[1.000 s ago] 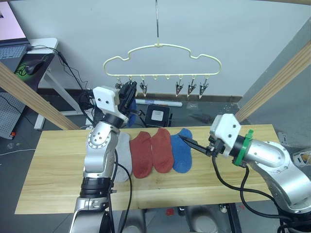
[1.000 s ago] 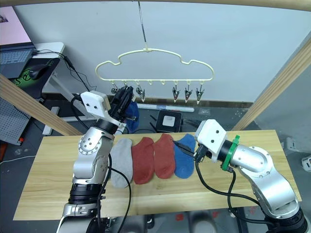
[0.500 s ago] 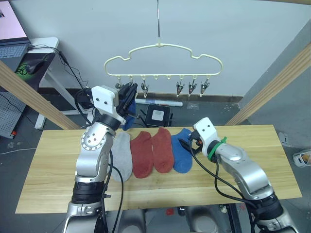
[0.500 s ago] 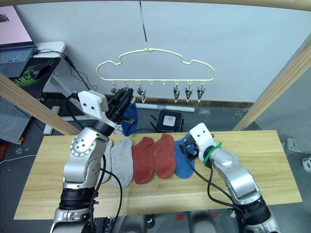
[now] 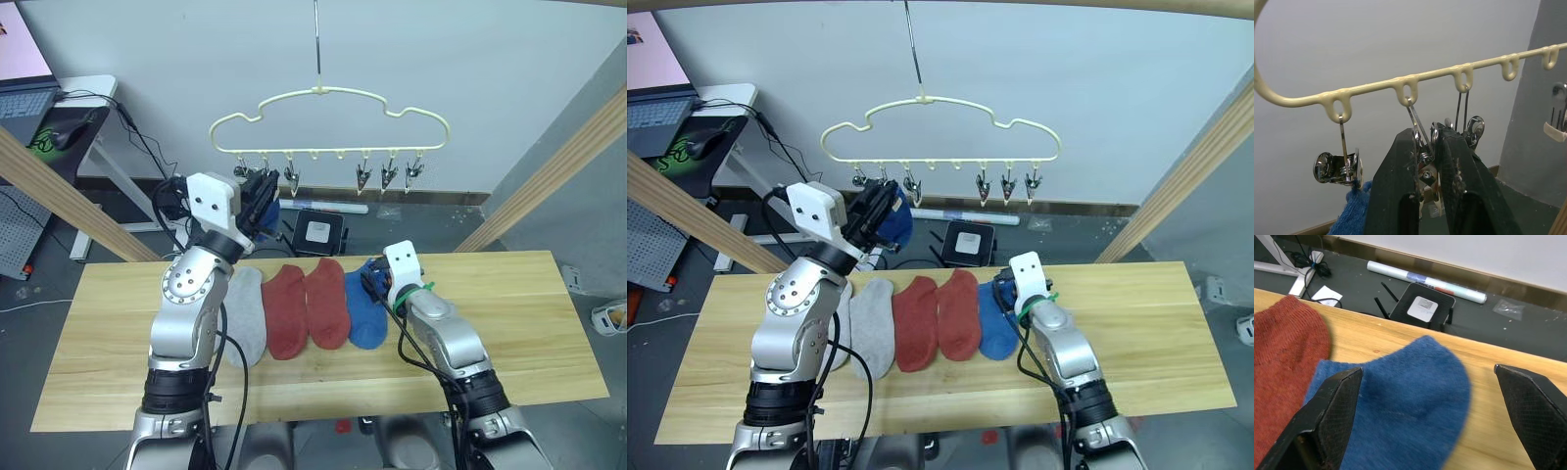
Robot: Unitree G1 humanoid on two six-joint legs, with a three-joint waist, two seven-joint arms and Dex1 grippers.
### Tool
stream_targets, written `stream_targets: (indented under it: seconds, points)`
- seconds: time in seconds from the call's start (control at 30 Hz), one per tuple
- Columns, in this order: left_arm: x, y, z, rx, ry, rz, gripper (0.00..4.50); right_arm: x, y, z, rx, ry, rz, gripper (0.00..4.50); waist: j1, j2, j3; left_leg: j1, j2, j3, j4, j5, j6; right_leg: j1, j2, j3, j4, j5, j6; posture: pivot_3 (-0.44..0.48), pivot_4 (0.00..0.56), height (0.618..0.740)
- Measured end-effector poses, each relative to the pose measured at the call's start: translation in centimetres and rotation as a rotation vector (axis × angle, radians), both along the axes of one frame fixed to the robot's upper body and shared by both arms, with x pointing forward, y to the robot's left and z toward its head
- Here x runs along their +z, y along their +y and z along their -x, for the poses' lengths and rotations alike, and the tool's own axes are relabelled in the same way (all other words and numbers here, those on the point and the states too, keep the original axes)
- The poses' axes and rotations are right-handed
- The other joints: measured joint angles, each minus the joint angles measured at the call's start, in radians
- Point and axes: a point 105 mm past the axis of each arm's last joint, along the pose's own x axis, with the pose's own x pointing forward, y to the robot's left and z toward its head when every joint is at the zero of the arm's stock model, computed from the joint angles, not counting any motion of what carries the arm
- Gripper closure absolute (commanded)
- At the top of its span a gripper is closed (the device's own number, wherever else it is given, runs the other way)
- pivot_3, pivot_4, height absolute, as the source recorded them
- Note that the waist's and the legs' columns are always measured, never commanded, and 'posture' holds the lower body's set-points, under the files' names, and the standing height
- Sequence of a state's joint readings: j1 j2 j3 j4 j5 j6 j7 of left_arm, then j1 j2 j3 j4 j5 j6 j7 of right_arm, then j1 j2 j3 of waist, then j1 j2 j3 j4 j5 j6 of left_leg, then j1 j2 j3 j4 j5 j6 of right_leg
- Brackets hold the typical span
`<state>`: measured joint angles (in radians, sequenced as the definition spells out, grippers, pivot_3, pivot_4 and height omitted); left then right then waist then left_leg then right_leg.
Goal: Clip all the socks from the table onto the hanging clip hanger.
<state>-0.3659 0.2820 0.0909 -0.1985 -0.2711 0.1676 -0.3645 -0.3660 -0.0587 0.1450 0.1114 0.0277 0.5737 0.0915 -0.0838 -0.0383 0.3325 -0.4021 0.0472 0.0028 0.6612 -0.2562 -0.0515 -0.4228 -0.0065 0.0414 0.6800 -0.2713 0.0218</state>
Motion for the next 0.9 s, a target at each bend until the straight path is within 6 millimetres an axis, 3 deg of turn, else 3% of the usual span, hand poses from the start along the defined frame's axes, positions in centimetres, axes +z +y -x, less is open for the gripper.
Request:
stream_targets:
  seconds: [0.27,0.37,0.73,0.9]
  points:
    - [0.0,-0.1,0.1,-0.001,0.002,-0.001,4.24,-0.6,0.8,-0.3,-0.017,0.0,0.011,0.0,0.0,0.001,0.001,0.0,0.0,0.0,-0.001,0.0,0.0,0.0,0.0,0.0,0.0,0.0,0.0,-0.114,0.376,0.736]
    - [0.1,-0.1,0.2,-0.002,-0.001,-0.002,4.24,-0.6,1.2,-0.3,-0.014,0.001,0.01,0.57,-0.001,0.001,0.001,0.0,0.0,0.0,-0.001,0.0,0.0,0.0,0.0,0.0,0.0,0.0,0.0,-0.113,0.378,0.736]
    - [0.0,-0.2,0.4,-0.006,0.008,-0.004,4.24,-0.7,1.8,-0.1,-0.005,-0.004,0.014,4.38,0.0,0.003,0.003,0.0,0.0,0.0,-0.001,0.0,0.0,0.0,0.0,0.001,-0.001,-0.002,0.003,-0.121,0.382,0.736]
    - [0.1,-0.4,0.8,-0.034,0.024,0.002,4.24,0.0,1.7,0.6,0.04,-0.027,0.02,4.5,0.0,0.004,0.009,-0.001,0.001,0.001,-0.002,0.0,0.0,-0.002,0.0,0.001,-0.002,-0.003,0.004,-0.125,0.384,0.736]
